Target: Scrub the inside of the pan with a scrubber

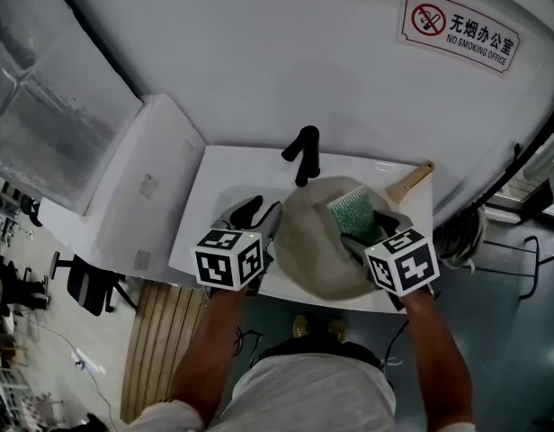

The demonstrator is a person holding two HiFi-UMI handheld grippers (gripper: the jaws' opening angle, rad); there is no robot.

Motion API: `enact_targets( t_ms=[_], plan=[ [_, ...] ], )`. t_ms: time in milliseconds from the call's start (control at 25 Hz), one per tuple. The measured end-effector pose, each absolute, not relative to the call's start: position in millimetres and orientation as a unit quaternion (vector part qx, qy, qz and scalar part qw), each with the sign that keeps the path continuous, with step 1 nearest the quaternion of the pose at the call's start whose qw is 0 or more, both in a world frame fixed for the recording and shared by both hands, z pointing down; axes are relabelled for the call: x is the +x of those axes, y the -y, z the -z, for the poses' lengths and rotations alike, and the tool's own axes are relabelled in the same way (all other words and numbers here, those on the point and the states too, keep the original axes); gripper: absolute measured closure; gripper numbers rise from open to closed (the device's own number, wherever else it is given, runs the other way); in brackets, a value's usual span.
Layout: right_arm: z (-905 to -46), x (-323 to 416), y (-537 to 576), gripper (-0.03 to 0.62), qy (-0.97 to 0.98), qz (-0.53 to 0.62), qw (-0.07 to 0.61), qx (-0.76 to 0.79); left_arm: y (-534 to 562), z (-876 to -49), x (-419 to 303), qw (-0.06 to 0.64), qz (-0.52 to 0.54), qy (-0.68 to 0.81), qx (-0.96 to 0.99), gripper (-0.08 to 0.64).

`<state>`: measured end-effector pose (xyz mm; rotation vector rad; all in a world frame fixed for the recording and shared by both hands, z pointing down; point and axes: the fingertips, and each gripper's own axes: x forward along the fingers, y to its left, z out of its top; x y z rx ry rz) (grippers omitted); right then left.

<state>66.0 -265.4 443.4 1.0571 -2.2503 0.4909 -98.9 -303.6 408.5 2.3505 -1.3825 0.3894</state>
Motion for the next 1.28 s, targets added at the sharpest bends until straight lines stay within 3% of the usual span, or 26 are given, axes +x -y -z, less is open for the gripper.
enact_targets(
  t_ms=[480, 1280],
  plan=[
    [-357.4, 65.3, 275.1, 0.288, 0.881, -0.115, 0.165, 0.428, 296.2, -322.5, -67.7, 0.092, -0.019, 0.466, 0.88, 0.399],
    [-274.3, 61.0, 245.2, 0.288, 0.911, 0.005, -0.028, 0.411, 254.3, -259.2, -32.0, -0.028, 0.084, 0.416, 0.905, 0.526]
  ],
)
